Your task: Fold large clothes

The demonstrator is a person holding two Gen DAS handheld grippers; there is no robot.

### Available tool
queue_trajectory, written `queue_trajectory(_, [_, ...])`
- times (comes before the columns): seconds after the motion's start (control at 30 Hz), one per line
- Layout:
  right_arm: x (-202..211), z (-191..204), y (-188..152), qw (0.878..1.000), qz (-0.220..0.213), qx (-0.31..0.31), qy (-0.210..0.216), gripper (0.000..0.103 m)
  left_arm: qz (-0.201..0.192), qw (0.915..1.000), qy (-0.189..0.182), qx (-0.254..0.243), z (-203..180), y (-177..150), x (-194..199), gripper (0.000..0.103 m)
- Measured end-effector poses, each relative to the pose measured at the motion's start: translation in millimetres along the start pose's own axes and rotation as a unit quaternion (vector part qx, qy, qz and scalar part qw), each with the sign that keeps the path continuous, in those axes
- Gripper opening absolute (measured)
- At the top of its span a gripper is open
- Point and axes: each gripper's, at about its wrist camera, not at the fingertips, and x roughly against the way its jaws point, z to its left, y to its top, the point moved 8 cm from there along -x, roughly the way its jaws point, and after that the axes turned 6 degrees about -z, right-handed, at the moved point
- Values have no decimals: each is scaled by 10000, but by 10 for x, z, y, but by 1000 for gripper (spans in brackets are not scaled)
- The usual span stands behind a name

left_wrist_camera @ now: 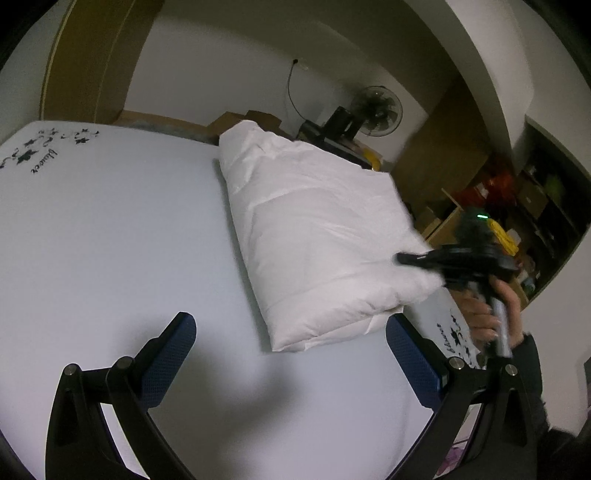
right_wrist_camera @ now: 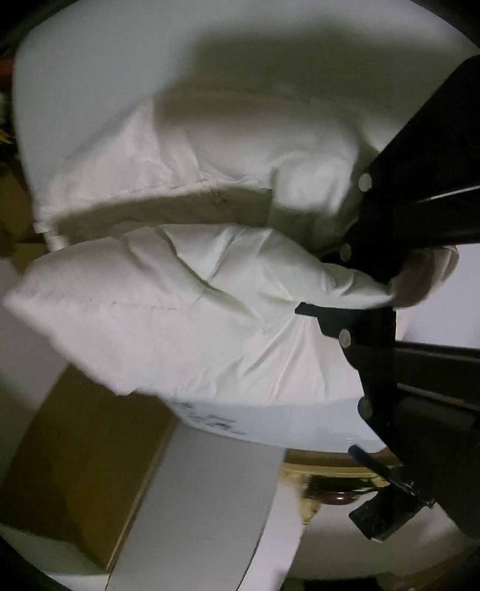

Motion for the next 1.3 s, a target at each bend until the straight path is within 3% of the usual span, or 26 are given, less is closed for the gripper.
queue_trajectory(0.03, [154, 39, 24, 9996, -244, 25, 122, 5, -16, 10000, 24, -3, 12, 9, -6, 103])
queue_trajectory(0.1, [292, -57, 18, 9984, -537, -24, -160, 5, -3, 10000, 94, 25, 59, 11, -46, 103])
queue_trajectory(0.17, [70, -388, -117, 9984, -213, -247, -453, 5, 65, 9998, 132, 101, 99, 8, -101, 103])
queue_trajectory(0.23, [-86, -572, -194, 9984, -80, -537, -171, 6, 172, 9995, 187, 193, 138, -1, -167, 103])
queue_trajectory(0.33, [33, -557, -89, 9980, -287, -553, -64, 19, 231, 9991, 249, 260, 198, 0, -192, 103])
queue_trajectory(0.43, [495, -504, 46, 9956, -742, -292, -499, 34, 210, 9979, 536, 280, 366, 81, -189, 103])
queue_trajectory(0.47, [698, -408, 153, 9900, -1150, -114, -807, 44, 202, 9972, 647, 304, 418, 153, -201, 103])
queue_trajectory(0.5, [824, -297, 198, 9835, -1483, 46, -1033, 46, 187, 9962, 776, 348, 464, 279, -221, 103])
queue_trajectory(0.57, [1032, 98, 425, 9667, -2062, 481, -1437, 46, -17, 9937, 1090, 266, 453, 687, -266, 103])
queue_trajectory(0.67, [1000, 704, 778, 9447, -2508, 1186, -1749, 48, -396, 9853, 1658, -143, 313, 1329, -482, 103])
queue_trajectory(0.73, [780, 935, 1015, 9380, -2538, 1522, -1804, 49, -564, 9808, 1845, -278, 241, 1662, -739, 103])
queue_trajectory(0.8, [392, 967, 1178, 9295, -2447, 1699, -2175, 50, -548, 9786, 1944, -385, 170, 1901, -1170, 103])
queue_trajectory(0.93, [-275, 299, 1233, 9234, -1873, 1734, -2866, 48, -305, 9726, 2140, -861, 124, 1919, -1980, 103])
queue_trajectory(1.03, [-246, -91, 1141, 9339, -1940, 1421, -2648, 48, 0, 9755, 2011, -890, 180, 1775, -2535, 103])
queue_trajectory(1.13, [-296, -215, 1176, 9426, -1920, 1239, -2434, 48, 241, 9792, 1909, -645, 268, 1633, -2972, 103])
queue_trajectory(1.2, [-346, -275, 1158, 9449, -1871, 1234, -2388, 48, 395, 9739, 2066, -857, 285, 1521, -3155, 103])
queue_trajectory(1.3, [-528, -180, 1133, 9488, -1832, 1239, -2256, 48, 329, 9681, 2307, -924, 363, 1421, -3233, 103])
